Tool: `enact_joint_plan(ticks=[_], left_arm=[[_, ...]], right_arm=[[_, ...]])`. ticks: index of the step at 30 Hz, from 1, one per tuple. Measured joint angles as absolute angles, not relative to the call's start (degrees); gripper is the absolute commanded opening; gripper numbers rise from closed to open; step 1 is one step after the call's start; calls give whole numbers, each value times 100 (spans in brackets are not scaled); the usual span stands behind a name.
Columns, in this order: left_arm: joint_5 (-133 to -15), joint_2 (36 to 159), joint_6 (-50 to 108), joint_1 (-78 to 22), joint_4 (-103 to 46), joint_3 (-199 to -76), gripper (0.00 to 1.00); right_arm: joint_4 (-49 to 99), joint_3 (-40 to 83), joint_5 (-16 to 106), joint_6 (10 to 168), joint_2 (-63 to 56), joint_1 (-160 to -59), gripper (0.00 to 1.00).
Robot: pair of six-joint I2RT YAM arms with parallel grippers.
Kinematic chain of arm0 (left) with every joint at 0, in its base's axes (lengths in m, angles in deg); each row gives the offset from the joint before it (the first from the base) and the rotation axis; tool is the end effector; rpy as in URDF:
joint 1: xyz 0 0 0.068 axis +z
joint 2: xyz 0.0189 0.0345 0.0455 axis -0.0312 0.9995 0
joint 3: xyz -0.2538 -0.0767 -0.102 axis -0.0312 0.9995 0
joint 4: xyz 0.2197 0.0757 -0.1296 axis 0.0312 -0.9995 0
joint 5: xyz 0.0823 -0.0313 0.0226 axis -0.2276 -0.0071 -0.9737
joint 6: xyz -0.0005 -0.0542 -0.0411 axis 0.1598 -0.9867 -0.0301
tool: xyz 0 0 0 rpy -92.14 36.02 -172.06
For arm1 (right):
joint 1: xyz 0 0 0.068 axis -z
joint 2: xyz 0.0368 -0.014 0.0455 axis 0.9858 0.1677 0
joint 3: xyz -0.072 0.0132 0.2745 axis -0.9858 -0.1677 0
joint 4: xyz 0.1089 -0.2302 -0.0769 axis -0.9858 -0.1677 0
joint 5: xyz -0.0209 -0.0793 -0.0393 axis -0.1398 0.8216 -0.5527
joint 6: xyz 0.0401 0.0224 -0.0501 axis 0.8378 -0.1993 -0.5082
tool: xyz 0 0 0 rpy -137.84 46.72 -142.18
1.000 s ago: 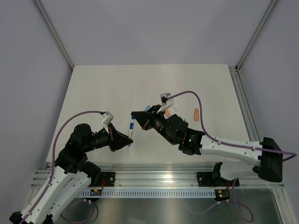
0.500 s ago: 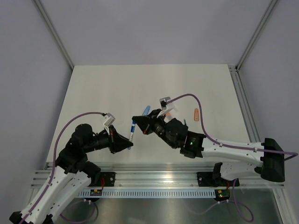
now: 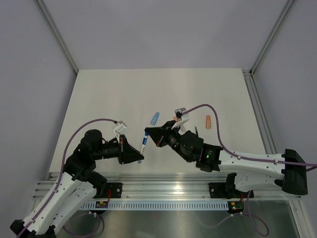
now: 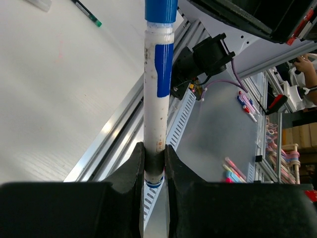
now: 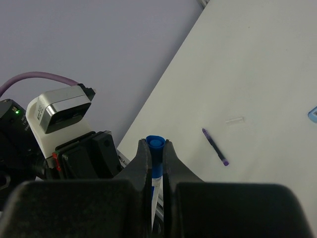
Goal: Insert the pens into the pen caps
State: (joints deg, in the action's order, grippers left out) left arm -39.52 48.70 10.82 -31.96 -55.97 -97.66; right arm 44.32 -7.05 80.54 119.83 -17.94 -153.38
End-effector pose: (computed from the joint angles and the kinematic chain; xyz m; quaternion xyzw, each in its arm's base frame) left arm 0.0893 -0.0948 0.2815 0.2097 0.7632 -0.5266 0.3103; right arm 0.1089 0.2690 0.3351 -0.0500 0.7120 0.4585 0.5294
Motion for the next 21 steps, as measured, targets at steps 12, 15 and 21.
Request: enact_joint_plan(ticks=[12, 15, 21], left_arm=[[-3591, 5298, 726, -3262, -4946, -9687, 0], [-3504, 5409, 663, -3305, -4832, -9687, 0], [-3430, 5643, 486, -3434, -4572, -9685, 0]], right_arm=[[4690, -1243, 8334, 12505, -2266, -15406, 0], [4686, -1302, 8343, 12608, -2347, -15421, 0], [4692, -1470, 8437, 12781, -2531, -15426, 0]])
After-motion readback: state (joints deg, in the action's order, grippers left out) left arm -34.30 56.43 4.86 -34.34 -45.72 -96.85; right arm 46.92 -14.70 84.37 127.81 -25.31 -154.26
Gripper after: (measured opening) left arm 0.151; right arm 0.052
